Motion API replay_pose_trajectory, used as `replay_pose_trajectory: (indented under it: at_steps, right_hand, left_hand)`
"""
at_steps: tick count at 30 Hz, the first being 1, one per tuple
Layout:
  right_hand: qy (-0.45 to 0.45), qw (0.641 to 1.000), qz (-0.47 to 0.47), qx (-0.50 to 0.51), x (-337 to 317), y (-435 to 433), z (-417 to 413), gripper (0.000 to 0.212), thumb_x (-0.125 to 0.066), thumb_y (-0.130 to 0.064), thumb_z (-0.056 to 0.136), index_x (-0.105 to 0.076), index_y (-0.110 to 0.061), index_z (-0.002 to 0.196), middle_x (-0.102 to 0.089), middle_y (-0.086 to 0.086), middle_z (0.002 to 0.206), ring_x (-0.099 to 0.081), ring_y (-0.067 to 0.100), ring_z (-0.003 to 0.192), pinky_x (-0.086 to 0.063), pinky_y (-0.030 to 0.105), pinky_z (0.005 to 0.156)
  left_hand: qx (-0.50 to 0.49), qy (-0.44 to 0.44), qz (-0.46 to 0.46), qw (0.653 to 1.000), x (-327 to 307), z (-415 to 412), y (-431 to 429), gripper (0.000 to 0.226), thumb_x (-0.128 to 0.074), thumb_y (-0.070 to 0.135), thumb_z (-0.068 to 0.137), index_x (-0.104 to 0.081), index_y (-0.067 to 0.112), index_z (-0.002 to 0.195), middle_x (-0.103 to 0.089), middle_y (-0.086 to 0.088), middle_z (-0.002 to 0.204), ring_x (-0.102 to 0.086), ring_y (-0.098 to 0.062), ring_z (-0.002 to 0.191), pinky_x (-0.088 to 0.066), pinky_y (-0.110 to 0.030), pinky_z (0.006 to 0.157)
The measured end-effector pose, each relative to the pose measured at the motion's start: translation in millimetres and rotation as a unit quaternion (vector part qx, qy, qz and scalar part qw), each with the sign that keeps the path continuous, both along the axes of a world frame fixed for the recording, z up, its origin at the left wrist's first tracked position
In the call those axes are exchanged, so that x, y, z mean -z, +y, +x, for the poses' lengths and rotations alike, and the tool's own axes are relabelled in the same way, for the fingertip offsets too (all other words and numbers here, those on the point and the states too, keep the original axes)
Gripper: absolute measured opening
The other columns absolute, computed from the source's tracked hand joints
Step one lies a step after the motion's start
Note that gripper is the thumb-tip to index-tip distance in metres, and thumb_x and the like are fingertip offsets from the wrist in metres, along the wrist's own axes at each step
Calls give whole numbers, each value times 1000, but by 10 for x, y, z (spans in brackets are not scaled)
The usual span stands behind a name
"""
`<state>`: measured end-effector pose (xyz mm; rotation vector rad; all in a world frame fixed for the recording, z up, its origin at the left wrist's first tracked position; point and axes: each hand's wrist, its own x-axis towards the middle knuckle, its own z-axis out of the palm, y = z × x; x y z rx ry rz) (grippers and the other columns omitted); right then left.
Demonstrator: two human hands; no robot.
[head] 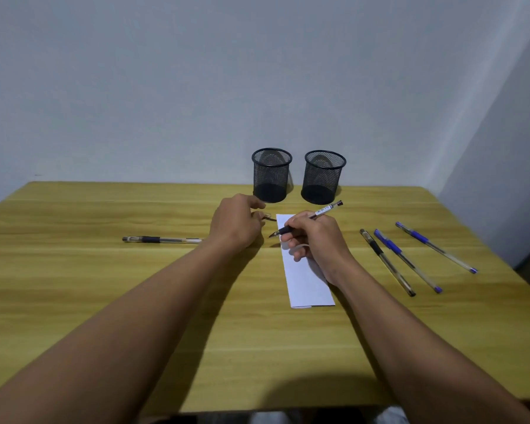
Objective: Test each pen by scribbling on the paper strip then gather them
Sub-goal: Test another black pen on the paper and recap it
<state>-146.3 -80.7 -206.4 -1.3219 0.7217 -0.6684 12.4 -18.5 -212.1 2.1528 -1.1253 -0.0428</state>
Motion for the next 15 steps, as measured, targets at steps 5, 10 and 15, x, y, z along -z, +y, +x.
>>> replay_pose_trajectory:
  at_steps: [5,10,15]
  right_hand:
    - [-14,1000,15,11,-19,16,-20,12,-55,-4,94,-62,-3,84,-59,19,74,-49,19,56,-31,30,50]
    - [-39,997,26,54,-20,32,-30,15,-57,-6,95,-66,-1,84,-65,13,67,-52,18,53,-37,28,48]
    - [-46,995,32,78,26,4,-31,19,-57,-11,98,-71,-4,86,-73,12,72,-57,17,56,-46,28,47]
  left_hand:
    - [59,-57,22,996,24,-381,499,25,-58,37,89,-74,23,103,-75,0,95,-67,-24,86,-55,-38,76]
    - [46,-101,43,993,98,-582,674,33,-56,45,89,-62,17,73,-63,3,70,-55,-25,76,-37,-34,68]
    - [81,-130,71,986,164,-708,703,48,-48,66,84,-69,23,87,-70,6,90,-57,-18,94,-40,-34,77]
